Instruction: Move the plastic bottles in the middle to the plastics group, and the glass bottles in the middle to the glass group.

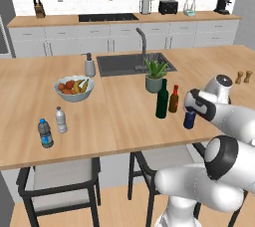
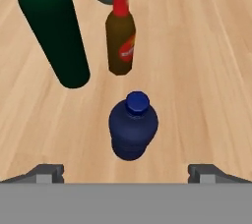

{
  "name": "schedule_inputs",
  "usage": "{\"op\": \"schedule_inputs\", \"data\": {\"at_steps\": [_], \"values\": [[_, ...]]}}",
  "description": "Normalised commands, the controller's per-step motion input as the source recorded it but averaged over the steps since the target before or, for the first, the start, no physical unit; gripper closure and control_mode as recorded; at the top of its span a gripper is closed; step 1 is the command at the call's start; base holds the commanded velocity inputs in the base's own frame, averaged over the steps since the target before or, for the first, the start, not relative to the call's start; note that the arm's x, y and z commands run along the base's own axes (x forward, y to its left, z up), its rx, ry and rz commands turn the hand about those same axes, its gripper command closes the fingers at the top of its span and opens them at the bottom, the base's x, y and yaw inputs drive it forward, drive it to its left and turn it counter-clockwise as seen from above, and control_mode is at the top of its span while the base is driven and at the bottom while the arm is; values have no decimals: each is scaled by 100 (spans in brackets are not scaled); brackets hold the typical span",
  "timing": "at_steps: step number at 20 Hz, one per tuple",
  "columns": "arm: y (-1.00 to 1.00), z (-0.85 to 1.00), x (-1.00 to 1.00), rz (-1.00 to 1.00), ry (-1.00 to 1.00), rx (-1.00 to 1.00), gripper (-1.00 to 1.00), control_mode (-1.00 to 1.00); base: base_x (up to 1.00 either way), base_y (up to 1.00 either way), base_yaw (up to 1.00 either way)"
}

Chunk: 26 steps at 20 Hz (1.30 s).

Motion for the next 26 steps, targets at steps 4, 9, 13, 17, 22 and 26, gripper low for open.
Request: {"op": "schedule_inputs", "data": {"at_steps": [4, 9, 13, 17, 22, 26], "values": [[0, -18, 32, 6, 1, 0, -100, -100, 0, 0, 0], [-5, -2, 20, 2, 4, 0, -100, -100, 0, 0, 0], [0, -11, 14, 0, 3, 0, -100, -100, 0, 0, 0], [0, -24, 15, 0, 0, 0, -100, -100, 0, 0, 0], [0, -27, 11, 0, 0, 0, -100, -100, 0, 0, 0], [-2, -22, 2, 0, 0, 0, -100, -100, 0, 0, 0]]}}
